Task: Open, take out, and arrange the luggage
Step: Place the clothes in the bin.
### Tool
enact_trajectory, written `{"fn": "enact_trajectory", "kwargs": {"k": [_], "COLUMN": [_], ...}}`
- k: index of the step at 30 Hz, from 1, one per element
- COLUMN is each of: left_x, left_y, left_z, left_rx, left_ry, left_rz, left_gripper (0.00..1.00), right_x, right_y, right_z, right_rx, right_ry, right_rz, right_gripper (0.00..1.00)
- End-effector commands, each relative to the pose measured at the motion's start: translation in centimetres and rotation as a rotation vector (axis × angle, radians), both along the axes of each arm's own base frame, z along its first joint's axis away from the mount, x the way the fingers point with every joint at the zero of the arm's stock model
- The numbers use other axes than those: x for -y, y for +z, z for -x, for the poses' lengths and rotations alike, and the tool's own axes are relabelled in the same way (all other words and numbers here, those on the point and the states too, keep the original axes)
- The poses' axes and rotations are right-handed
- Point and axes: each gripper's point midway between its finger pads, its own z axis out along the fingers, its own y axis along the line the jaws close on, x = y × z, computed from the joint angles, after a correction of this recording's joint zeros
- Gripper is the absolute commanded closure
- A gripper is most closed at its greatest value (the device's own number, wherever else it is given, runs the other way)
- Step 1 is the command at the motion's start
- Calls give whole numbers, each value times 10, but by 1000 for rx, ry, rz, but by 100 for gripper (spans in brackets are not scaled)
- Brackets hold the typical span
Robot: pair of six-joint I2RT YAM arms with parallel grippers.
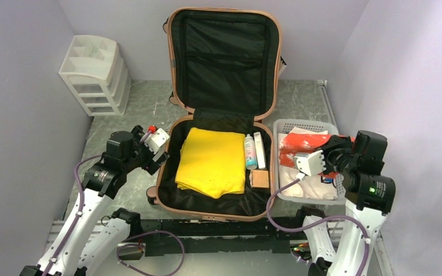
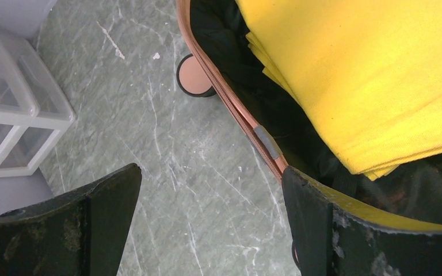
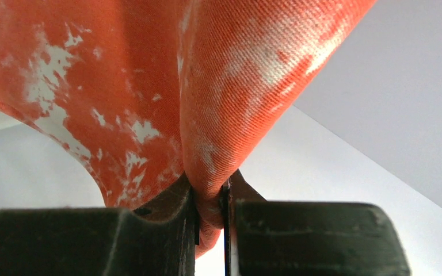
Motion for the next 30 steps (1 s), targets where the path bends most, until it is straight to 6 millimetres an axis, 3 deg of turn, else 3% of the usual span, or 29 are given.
{"fn": "enact_trajectory", "kwargs": {"k": [1, 6, 13, 18, 20, 26, 30], "left_x": [2, -1, -3, -4, -4, -4, -4], "left_y": [13, 14, 17, 16, 16, 17, 17], "left_z": [-2, -3, -2, -2, -2, -2, -1], "left_rx": [57, 62, 75, 73, 71, 79, 78], "left_ry": [-9, 1, 7, 10, 11, 11, 10], "left_rz": [47, 49, 53, 55, 56, 59, 61], "left_gripper": [4, 5, 5, 5, 5, 5, 5], "right_x": [-16, -22, -20, -38, -42, -30, -28], "right_y": [43, 52, 24, 53, 54, 0, -21], "right_z": [27, 54, 71, 90, 96, 75, 64], "right_rx": [74, 150, 133, 246, 270, 103, 21], "right_ry": [90, 111, 94, 181, 222, 152, 123], "right_rz": [82, 165, 155, 62, 71, 73, 39], "right_gripper": [100, 100, 100, 100, 100, 100, 100]}}
